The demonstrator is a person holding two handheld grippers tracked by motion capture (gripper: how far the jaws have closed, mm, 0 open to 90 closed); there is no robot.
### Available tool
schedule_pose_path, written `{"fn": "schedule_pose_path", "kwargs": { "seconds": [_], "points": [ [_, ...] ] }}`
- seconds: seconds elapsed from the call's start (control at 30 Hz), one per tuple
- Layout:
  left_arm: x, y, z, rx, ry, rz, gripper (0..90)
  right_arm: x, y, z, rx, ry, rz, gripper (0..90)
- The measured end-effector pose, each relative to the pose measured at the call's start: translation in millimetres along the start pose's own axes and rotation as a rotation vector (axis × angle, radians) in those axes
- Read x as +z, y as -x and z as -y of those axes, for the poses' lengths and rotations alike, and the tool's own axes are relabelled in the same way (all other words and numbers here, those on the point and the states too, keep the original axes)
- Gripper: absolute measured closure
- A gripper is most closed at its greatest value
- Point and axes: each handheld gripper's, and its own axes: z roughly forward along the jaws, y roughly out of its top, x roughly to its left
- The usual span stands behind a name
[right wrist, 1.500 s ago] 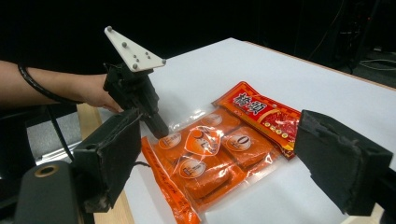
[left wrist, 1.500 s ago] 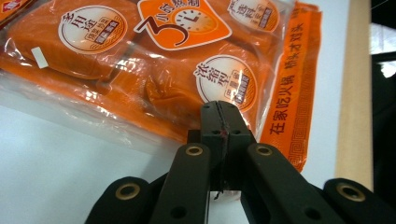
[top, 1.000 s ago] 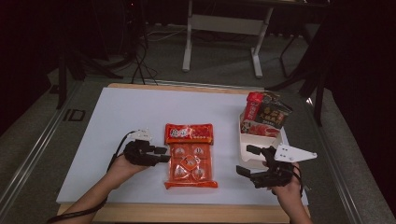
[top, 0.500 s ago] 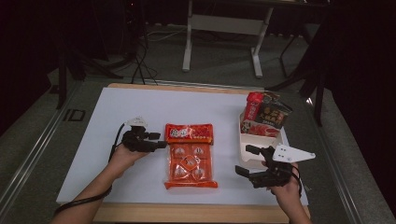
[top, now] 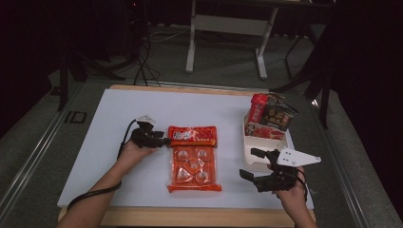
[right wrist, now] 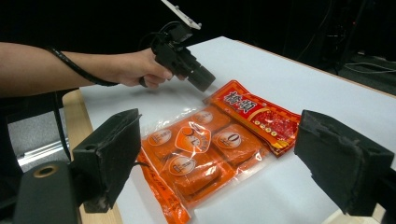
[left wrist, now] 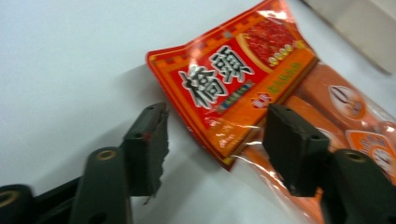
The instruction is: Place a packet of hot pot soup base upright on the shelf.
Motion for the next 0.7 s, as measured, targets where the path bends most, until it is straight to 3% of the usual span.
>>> {"fn": "schedule_pose_path", "kwargs": {
  "seconds": [0.27, 0.47, 0.7],
  "points": [
    [15.1, -7.3, -3.2, -0.013, -0.040, -0.015, 44.4, 1.7, -0.6, 1.0, -0.002, -0.012, -0.011, 14.4],
    [21.3, -11.0, -4.3, -0.038, -0.044, 0.010, 47.6, 1.3, -0.4, 0.8, 0.001, -0.010, -0.012, 14.5],
    [27.8, -7.2, -6.0, -0.037, -0.049, 0.050, 58.4, 1.9, 0.2, 1.1, 0.003, -0.014, -0.017, 14.5]
  ]
}}
